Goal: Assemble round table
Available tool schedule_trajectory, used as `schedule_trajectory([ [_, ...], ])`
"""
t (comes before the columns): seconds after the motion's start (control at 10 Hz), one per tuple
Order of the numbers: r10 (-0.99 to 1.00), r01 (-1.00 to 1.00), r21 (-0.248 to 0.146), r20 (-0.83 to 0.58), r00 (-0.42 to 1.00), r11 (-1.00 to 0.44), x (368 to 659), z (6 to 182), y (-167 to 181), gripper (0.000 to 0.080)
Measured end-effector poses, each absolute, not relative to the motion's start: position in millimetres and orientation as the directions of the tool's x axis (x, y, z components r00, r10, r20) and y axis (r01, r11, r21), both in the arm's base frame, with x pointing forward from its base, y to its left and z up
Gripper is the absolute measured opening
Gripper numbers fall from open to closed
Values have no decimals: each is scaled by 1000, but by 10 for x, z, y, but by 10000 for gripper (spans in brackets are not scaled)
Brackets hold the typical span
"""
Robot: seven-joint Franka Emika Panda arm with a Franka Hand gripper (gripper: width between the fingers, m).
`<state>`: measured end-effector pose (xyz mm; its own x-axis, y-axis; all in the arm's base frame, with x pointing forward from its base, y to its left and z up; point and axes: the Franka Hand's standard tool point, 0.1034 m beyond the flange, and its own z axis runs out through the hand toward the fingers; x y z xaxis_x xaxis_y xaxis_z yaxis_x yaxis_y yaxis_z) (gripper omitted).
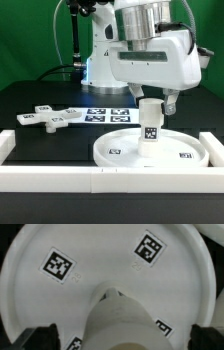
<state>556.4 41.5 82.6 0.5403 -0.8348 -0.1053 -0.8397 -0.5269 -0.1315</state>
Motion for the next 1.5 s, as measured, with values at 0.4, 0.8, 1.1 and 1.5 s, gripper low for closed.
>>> schedule_trajectory([
  [0.4, -547, -547, -132, -40, 836, -827, 5577, 813, 411, 648],
  [0.8, -285, -282, -133, 1, 959, -950, 5575, 810, 410, 648],
  [1.1, -8, -5, -110, 34, 999, -994, 5574, 805, 412, 648],
  [1.5, 358, 361, -63, 51, 932, -930, 5600, 809, 436, 648],
])
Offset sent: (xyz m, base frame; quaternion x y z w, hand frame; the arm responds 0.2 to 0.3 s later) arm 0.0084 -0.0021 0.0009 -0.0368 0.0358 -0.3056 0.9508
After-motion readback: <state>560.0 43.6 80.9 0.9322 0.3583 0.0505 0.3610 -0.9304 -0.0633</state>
